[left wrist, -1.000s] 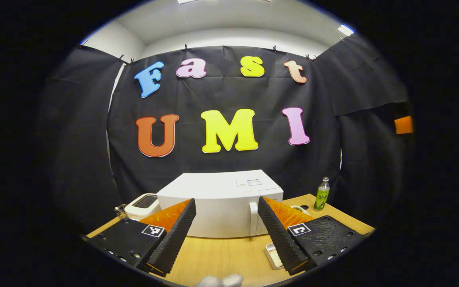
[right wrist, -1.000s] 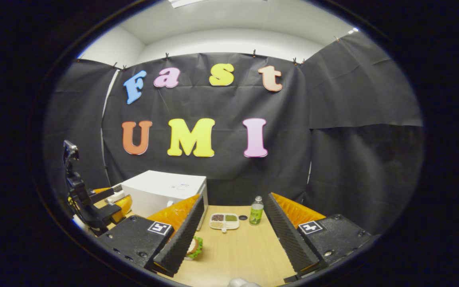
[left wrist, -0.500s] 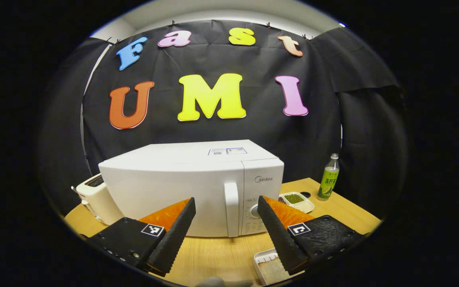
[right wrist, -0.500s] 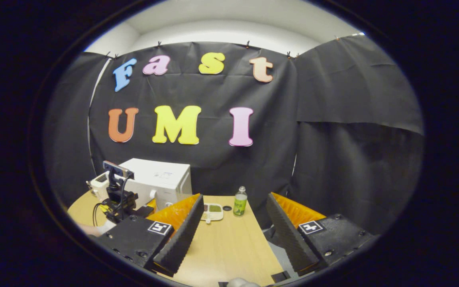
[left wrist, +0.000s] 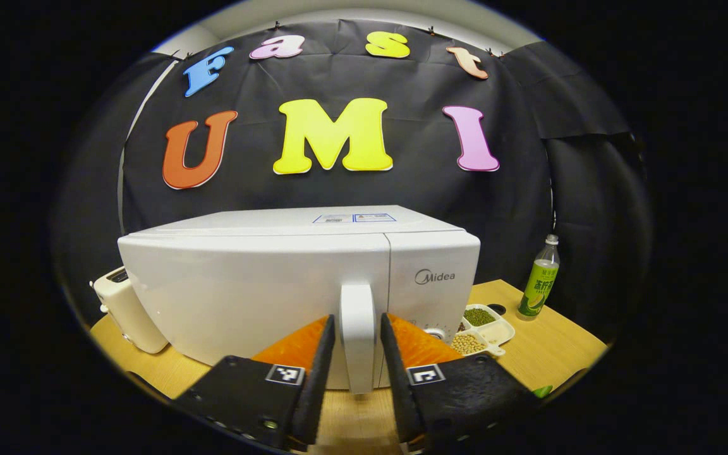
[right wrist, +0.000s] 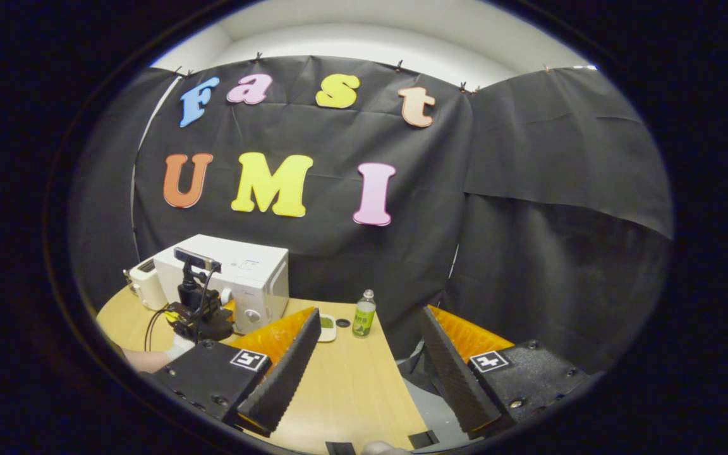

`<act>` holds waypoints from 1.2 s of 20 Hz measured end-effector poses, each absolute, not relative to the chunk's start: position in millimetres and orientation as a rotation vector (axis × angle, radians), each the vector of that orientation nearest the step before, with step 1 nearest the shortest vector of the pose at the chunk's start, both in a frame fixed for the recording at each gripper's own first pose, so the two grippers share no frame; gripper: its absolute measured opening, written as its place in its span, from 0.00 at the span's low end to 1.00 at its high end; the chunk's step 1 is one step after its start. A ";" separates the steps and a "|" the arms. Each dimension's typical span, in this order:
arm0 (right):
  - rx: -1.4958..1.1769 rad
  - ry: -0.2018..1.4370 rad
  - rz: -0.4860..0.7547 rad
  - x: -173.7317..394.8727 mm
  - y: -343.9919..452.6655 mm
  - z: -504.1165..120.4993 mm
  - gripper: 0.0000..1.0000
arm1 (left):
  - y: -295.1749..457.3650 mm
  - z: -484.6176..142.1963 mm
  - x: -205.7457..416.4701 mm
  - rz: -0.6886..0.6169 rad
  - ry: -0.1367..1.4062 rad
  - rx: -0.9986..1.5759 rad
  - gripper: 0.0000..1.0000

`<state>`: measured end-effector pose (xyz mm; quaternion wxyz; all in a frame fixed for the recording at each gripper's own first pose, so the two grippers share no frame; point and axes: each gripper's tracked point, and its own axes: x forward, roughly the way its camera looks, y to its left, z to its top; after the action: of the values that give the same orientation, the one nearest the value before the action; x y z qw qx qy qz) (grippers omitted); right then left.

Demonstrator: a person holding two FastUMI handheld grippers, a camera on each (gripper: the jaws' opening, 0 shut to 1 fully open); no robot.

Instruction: Open the microwave oven with the left hand, put the food in, and close the microwave oven.

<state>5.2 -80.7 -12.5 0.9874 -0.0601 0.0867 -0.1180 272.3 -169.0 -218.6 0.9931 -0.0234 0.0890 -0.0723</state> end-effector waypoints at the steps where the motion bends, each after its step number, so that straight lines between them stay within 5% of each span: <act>1: -0.119 0.172 -0.234 5.4 -80.3 -11.7 0.97 | -167.8 -219.3 270.9 -0.143 0.181 -0.053 0.28; 4: -0.105 0.176 -0.222 7.3 -77.6 -14.1 0.97 | -167.7 -218.0 270.8 -0.137 0.187 -0.050 0.20; 5: -0.094 0.178 -0.213 7.6 -75.6 -15.3 0.97 | -166.1 -218.9 270.6 -0.130 0.195 -0.062 0.05; 6: -0.087 0.184 -0.206 8.0 -73.8 -17.9 0.97 | -167.2 -220.7 270.8 -0.127 0.206 -0.067 0.11; 12: -0.080 0.162 -0.163 10.0 -60.0 -12.0 1.00 | -166.7 -222.2 261.2 -0.185 0.256 -0.104 0.06; 24: -0.064 0.163 -0.005 12.3 -3.3 -27.0 0.96 | -105.6 -224.5 136.8 -0.234 0.271 -0.059 0.11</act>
<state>12.3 -3.3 -27.0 0.9962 -0.0321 0.0815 -0.0025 136.8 -105.6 -224.5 0.9836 -0.0295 0.1346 -0.1164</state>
